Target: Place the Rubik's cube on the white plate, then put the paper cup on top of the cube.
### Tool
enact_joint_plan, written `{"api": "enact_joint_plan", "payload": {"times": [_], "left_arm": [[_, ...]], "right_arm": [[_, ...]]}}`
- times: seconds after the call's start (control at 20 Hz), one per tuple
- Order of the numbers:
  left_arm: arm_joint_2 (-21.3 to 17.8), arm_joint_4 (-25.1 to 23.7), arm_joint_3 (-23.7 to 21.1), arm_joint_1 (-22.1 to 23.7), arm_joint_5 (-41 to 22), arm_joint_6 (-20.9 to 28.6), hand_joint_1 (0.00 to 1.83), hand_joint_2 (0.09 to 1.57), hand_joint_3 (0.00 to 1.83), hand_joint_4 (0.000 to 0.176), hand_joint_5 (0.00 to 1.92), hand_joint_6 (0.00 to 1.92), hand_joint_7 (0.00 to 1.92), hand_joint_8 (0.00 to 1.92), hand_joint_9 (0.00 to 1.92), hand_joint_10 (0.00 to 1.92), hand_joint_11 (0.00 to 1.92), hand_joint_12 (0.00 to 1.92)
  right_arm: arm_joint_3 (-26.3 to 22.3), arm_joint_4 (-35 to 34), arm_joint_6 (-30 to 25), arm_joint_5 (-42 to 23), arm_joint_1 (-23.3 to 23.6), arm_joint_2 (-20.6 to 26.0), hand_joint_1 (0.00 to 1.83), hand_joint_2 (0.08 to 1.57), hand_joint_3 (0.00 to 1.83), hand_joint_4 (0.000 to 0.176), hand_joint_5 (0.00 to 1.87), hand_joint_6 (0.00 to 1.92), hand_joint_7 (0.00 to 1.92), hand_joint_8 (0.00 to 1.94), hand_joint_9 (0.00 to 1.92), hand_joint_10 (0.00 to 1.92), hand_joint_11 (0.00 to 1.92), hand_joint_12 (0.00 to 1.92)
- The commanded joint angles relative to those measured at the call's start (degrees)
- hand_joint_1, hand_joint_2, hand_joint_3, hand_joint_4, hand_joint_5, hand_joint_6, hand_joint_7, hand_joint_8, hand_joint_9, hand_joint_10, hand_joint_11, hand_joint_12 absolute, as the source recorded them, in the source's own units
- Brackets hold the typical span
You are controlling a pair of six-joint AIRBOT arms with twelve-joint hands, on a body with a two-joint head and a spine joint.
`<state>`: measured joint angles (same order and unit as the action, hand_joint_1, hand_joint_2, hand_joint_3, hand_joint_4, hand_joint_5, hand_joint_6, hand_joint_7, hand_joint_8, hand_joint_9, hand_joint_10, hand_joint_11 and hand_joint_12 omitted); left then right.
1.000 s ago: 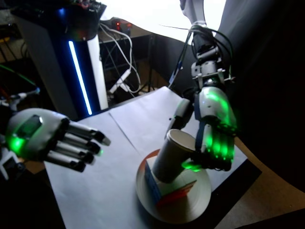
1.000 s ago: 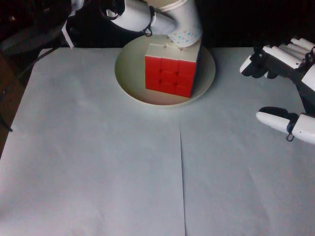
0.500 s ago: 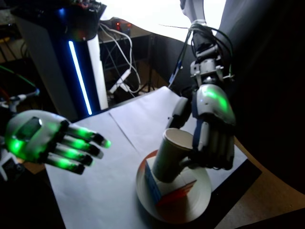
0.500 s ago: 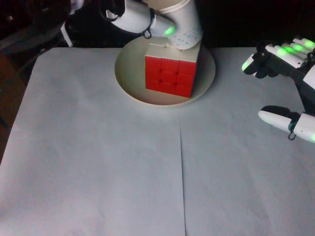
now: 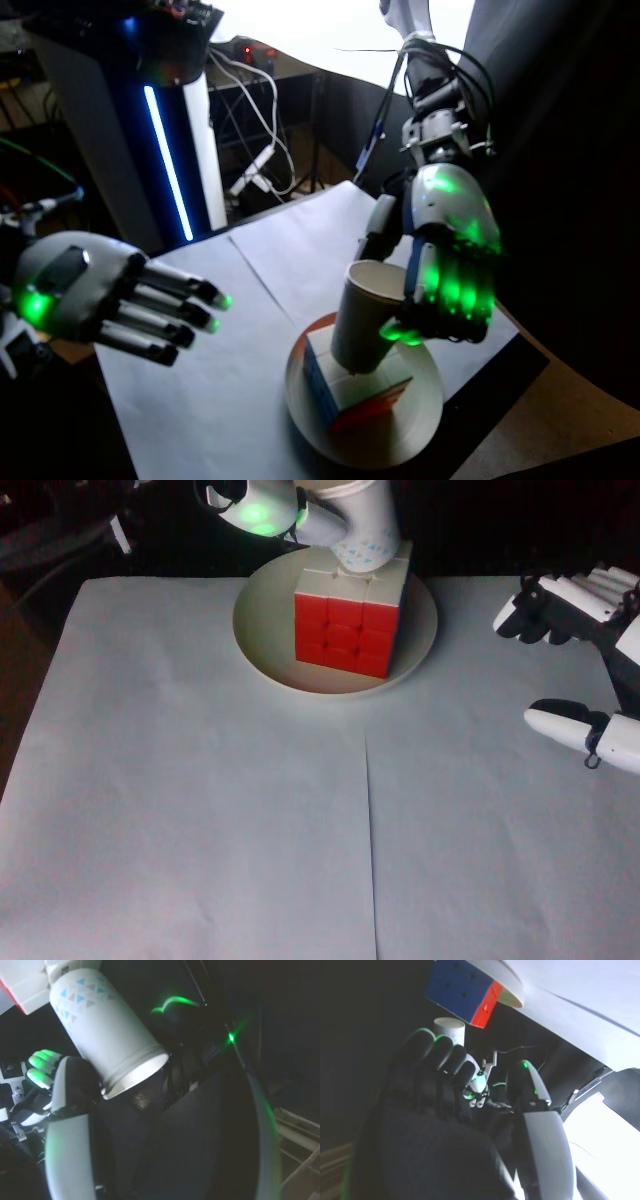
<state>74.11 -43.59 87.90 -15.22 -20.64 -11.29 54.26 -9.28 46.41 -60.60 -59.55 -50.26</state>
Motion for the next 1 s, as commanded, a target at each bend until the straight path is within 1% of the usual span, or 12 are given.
{"api": "enact_joint_plan", "payload": {"times": [0.0,0.1,0.2,0.25,0.3,0.4,0.45,0.6,0.65,0.75,0.8,0.95], "left_arm": [[-0.20,1.02,-0.01,1.03,-3.75,0.08,1.07,1.22,0.00,0.021,0.29,1.39,0.33,1.20,0.32,1.42,0.25,1.92],[-0.16,0.17,-0.05,1.05,-3.16,0.12,1.08,1.22,0.00,0.000,0.28,1.38,0.33,1.16,0.30,1.40,0.25,1.92],[-0.13,-2.00,-0.03,1.08,-2.45,1.45,1.05,1.23,0.00,0.000,0.25,1.37,0.34,1.09,0.30,1.34,0.21,1.90],[-0.12,-2.23,-0.02,1.09,-2.26,1.64,1.03,1.23,0.00,0.000,0.25,1.33,0.35,1.06,0.30,1.34,0.19,1.90],[-0.11,-2.48,-0.01,1.10,-2.06,1.64,1.03,1.24,0.00,0.000,0.24,1.31,0.35,1.06,0.30,1.36,0.20,1.90],[-0.10,-3.22,-0.02,1.25,-1.57,1.64,1.01,1.22,0.00,0.000,0.22,1.22,0.33,1.10,0.30,1.41,0.24,1.92],[-0.10,-3.26,-0.07,1.36,-1.56,1.64,0.93,1.22,0.00,0.005,0.15,1.11,0.27,0.97,0.20,1.28,0.08,1.91],[-0.10,-3.26,-0.16,1.52,-1.78,1.65,0.77,1.12,0.00,0.065,0.05,0.77,0.17,0.52,0.04,1.10,0.00,1.92],[-0.10,-3.26,-0.21,1.54,-1.94,1.66,0.73,1.08,0.00,0.089,0.01,0.73,0.17,0.39,0.01,1.04,0.00,1.92],[-0.09,-3.23,-0.19,1.56,-1.98,1.71,0.69,1.07,0.00,0.089,0.00,0.65,0.17,0.25,0.00,0.91,0.00,1.89],[-0.09,-3.23,-0.20,1.56,-2.00,1.73,0.65,1.06,0.00,0.099,0.00,0.53,0.16,0.11,0.00,0.77,0.00,1.83],[-0.08,-3.22,-0.22,1.55,-2.14,1.76,0.59,1.05,0.00,0.121,0.00,0.39,0.12,0.03,0.00,0.75,0.00,1.92]], "right_arm": [[0.12,0.03,-0.20,-7.31,0.37,-0.08,0.85,1.27,0.00,0.000,0.00,1.24,0.17,1.34,0.13,1.51,0.00,1.89],[0.13,0.03,-0.20,-7.31,0.37,-0.10,0.90,1.27,0.00,0.000,0.01,1.19,0.14,1.26,0.12,1.59,0.09,1.92],[0.13,0.01,-0.20,-7.31,0.37,-0.15,0.91,1.28,0.00,0.000,0.00,1.19,0.14,1.24,0.15,1.55,0.12,1.92],[0.13,0.01,-0.20,-7.31,0.37,-0.16,0.88,1.27,0.00,0.000,0.00,1.20,0.15,1.24,0.11,1.54,0.00,1.92],[0.13,0.01,-0.20,-7.31,0.37,-0.17,0.83,1.27,0.00,0.012,0.00,1.19,0.17,1.24,0.11,1.51,0.00,1.91],[0.13,0.00,-0.20,-7.31,0.37,-0.21,0.90,1.28,0.00,0.000,0.00,1.19,0.15,1.26,0.13,1.54,0.01,1.92],[0.13,-0.02,-0.20,-7.31,0.37,-0.21,0.89,1.28,0.00,0.000,0.00,1.18,0.12,1.24,0.12,1.53,0.02,1.92],[0.14,-0.07,-0.20,-7.31,0.37,-0.22,0.88,1.28,0.00,0.000,0.00,1.21,0.14,1.24,0.11,1.54,0.00,1.92],[0.14,-0.10,-0.20,-7.31,0.37,-0.22,0.89,1.29,0.00,0.000,0.00,1.20,0.15,1.25,0.14,1.58,0.10,1.92],[0.14,-0.12,-0.20,-7.31,0.37,-0.22,0.91,1.29,0.00,0.000,0.00,1.21,0.14,1.25,0.13,1.54,0.04,1.91],[0.14,-0.12,-0.20,-7.31,0.37,-0.22,0.90,1.28,0.00,0.000,0.00,1.20,0.13,1.23,0.13,1.54,0.03,1.91],[0.14,-0.15,-0.20,-7.31,0.37,-0.22,0.89,1.28,0.00,0.000,0.00,1.20,0.15,1.25,0.14,1.56,0.11,1.92]]}}
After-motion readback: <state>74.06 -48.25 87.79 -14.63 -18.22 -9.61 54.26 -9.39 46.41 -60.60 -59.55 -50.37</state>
